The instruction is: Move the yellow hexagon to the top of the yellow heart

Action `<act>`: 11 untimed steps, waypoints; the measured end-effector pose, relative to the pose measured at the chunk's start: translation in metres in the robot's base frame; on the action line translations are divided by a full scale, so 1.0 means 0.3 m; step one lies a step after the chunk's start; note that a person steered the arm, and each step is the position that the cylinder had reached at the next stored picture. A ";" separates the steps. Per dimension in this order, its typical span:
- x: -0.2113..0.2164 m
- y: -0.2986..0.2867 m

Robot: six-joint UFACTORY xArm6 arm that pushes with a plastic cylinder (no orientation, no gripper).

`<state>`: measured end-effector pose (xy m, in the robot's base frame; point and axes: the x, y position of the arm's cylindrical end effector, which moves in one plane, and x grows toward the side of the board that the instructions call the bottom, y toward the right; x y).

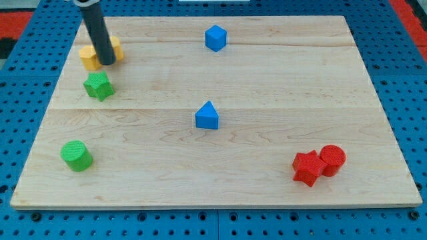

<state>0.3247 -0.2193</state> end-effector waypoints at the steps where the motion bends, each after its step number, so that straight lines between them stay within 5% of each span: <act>1: 0.038 -0.136; 4: 0.165 -0.283; 11: -0.166 -0.124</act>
